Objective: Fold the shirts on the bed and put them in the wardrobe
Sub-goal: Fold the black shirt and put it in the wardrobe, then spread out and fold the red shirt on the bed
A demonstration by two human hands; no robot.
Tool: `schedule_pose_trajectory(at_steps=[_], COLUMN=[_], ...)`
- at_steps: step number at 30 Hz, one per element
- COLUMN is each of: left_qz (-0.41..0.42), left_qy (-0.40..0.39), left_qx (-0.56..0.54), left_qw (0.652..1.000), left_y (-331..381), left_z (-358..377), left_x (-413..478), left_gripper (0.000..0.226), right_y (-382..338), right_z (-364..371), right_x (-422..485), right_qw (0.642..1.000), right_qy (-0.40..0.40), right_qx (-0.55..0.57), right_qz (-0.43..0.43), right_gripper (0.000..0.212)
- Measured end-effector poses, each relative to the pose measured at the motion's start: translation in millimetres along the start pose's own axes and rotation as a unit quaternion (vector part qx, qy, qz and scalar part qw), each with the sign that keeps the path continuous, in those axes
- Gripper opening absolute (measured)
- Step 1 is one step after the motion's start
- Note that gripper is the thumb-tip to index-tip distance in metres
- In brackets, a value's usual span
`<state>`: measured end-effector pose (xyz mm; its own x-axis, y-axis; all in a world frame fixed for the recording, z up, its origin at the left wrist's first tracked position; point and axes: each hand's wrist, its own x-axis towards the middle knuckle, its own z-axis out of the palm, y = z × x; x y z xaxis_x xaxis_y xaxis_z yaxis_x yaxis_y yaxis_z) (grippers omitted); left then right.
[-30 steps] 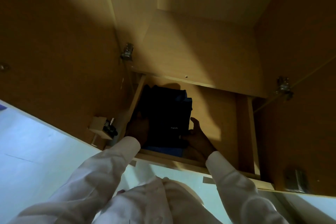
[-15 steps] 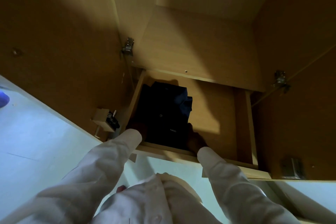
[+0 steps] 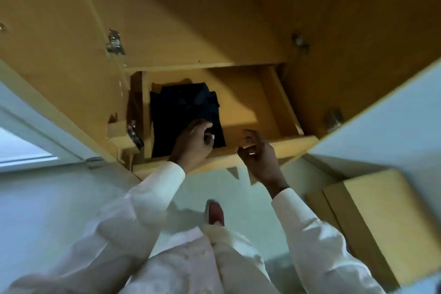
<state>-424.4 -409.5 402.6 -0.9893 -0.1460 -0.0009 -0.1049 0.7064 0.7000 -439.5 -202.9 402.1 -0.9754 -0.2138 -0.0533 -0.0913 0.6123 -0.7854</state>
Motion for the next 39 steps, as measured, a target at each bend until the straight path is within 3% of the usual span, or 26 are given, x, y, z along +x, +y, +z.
schedule_pose_trajectory(at_steps=[3,6,14,19,26,33,37,39], left_qz=[0.06,0.066,-0.118,-0.176,-0.186,-0.023,0.107,0.127], left_qy=[-0.057,-0.131,-0.37,-0.421,-0.436,-0.473,-0.417,-0.386], left_qx=[-0.088,-0.113,-0.144,-0.143,-0.154,-0.136,-0.096,-0.101], left_qw=[0.993,0.983,0.91,0.878,0.867,0.87,0.897,0.908], left_y=[12.9,4.9,-43.7,-77.9,-117.1,-136.6,-127.3,-113.7], left_z=[13.3,36.5,121.5,200.2,315.2,455.6,491.4,490.9], left_x=[-44.2,-93.5,-231.8,-289.2,-344.7,-381.8,-403.0,-429.1], left_gripper=[0.029,0.024,0.019,0.018,0.021,0.012,0.011,0.013], right_y=[3.7,22.0,76.3,134.5,237.1,351.4,370.2,370.0], right_z=[12.1,32.8,74.8,95.8,120.8,150.2,157.4,157.7], right_x=[-67.8,-134.1,-293.6,-347.9,-400.7,-448.3,-486.4,-519.9], right_qw=[0.995,0.984,0.958,0.948,0.934,0.918,0.907,0.899], right_qy=[0.049,0.068,-0.004,-0.004,0.052,0.223,0.301,0.328], right_qx=[0.044,0.092,0.104,0.081,0.079,0.057,0.061,0.069], right_qz=[0.07,0.134,0.268,0.307,0.343,0.322,0.288,0.282], right_gripper=[0.033,0.03,0.025,0.024,0.023,0.021,0.019,0.018])
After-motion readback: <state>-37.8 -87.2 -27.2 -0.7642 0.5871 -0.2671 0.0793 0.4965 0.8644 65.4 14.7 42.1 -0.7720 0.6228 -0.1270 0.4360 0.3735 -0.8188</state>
